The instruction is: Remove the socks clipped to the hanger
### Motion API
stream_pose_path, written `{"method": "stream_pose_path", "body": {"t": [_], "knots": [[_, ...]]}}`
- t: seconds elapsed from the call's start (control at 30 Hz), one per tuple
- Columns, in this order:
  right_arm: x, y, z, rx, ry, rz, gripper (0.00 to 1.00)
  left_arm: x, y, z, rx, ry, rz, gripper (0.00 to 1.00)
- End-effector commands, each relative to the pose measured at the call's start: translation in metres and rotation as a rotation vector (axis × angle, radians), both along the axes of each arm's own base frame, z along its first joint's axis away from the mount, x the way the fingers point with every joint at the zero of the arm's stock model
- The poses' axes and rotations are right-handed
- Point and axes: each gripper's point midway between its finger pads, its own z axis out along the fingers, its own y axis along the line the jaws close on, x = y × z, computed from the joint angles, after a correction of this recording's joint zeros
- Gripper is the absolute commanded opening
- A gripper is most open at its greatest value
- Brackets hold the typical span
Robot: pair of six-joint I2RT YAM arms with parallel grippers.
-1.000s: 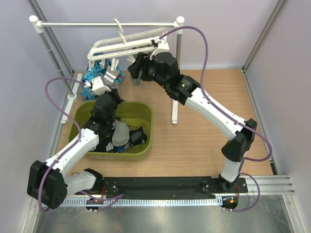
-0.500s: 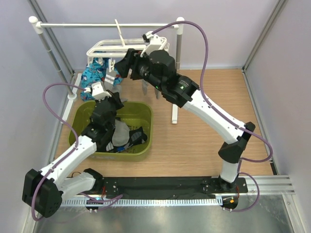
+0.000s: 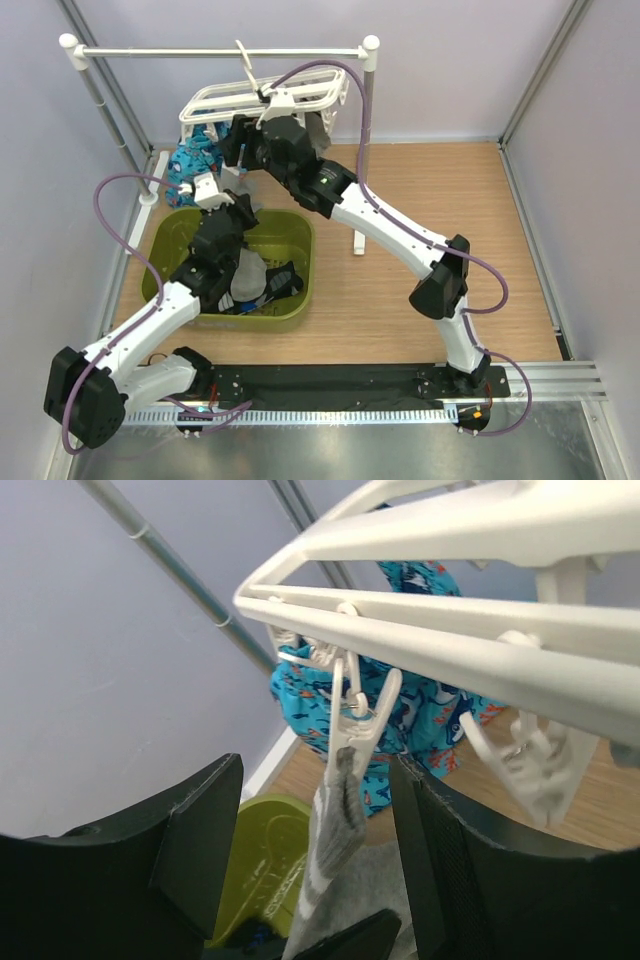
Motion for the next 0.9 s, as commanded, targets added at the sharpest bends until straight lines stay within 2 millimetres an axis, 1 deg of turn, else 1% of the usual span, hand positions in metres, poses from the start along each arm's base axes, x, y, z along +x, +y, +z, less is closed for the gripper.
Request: {"method": "stream_pose_path", "body": {"t": [0.0, 0.1, 0.23, 0.37, 0.6, 0.77, 0.87], "knots": [[0.007, -0.011, 0.045, 0.08, -0.1, -0.071, 0.67, -0.001, 0.001, 0.011, -0.009, -0.05, 0.02, 0.0], [0.012, -0.012, 0.046, 0.093, -0.109, -0.096, 0.66, -0.002, 0.0, 0.011, -0.01, -0.059, 0.019, 0.0], [0.019, -0.012, 0.045, 0.104, -0.121, -0.129, 0.62, -0.003, -0.002, 0.012, -0.009, -0.067, 0.011, 0.0], [0.023, -0.012, 0.048, 0.121, -0.131, -0.146, 0.6, -0.004, -0.003, 0.014, -0.009, -0.073, 0.01, 0.0], [0.027, -0.008, 0.039, 0.114, -0.117, -0.156, 0.6, -0.005, -0.004, 0.015, -0.006, -0.078, 0.007, 0.0], [0.028, -0.008, 0.042, 0.121, -0.126, -0.157, 0.55, -0.007, -0.005, 0.016, -0.005, -0.08, 0.005, 0.0], [0.03, -0.008, 0.039, 0.115, -0.125, -0.164, 0.52, -0.008, -0.004, 0.017, -0.005, -0.084, 0.007, 0.0]]}}
